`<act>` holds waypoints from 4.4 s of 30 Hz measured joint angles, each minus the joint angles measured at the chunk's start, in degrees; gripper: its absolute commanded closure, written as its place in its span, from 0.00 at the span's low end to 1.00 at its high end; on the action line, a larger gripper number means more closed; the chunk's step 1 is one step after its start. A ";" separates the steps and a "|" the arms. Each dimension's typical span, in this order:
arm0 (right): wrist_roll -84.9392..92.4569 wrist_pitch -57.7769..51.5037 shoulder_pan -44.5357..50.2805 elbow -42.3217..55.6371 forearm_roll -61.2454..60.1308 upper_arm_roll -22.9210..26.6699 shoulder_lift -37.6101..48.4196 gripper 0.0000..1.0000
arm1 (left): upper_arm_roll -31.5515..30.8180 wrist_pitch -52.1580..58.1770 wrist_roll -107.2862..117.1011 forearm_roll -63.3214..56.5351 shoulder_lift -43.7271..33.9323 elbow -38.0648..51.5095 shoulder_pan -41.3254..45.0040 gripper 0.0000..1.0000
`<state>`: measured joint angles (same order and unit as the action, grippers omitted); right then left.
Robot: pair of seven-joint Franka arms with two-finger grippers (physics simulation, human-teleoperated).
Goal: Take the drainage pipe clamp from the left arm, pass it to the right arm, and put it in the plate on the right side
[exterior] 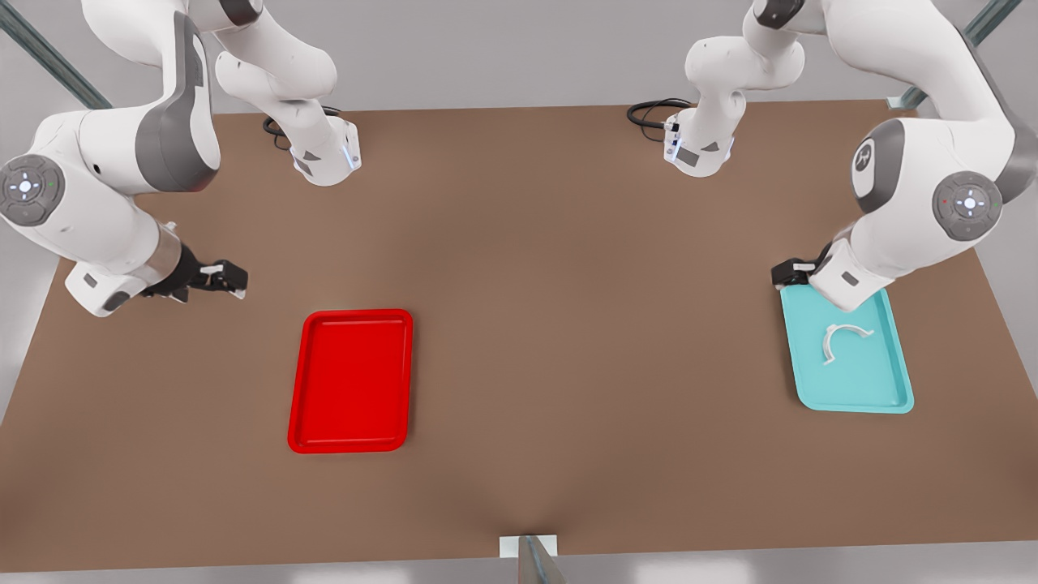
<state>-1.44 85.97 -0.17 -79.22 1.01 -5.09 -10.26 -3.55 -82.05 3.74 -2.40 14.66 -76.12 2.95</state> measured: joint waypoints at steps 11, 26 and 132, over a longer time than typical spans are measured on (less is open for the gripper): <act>-0.44 3.25 -0.01 0.00 0.05 0.00 -0.24 0.00 | 25.25 -38.94 13.20 4.72 7.11 -30.76 -2.99 0.00; -0.73 3.82 -0.09 0.00 -0.01 0.00 -0.38 0.00 | 25.77 -62.97 19.99 22.70 16.85 -38.93 -9.04 0.01; -63.14 25.06 31.60 12.03 5.03 -2.99 -31.39 0.79 | 10.67 -48.89 92.00 38.43 22.85 -4.95 40.03 0.79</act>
<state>-64.58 111.03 31.42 -67.19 6.04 -8.08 -41.65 7.12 -130.93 95.73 36.03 37.51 -81.07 42.98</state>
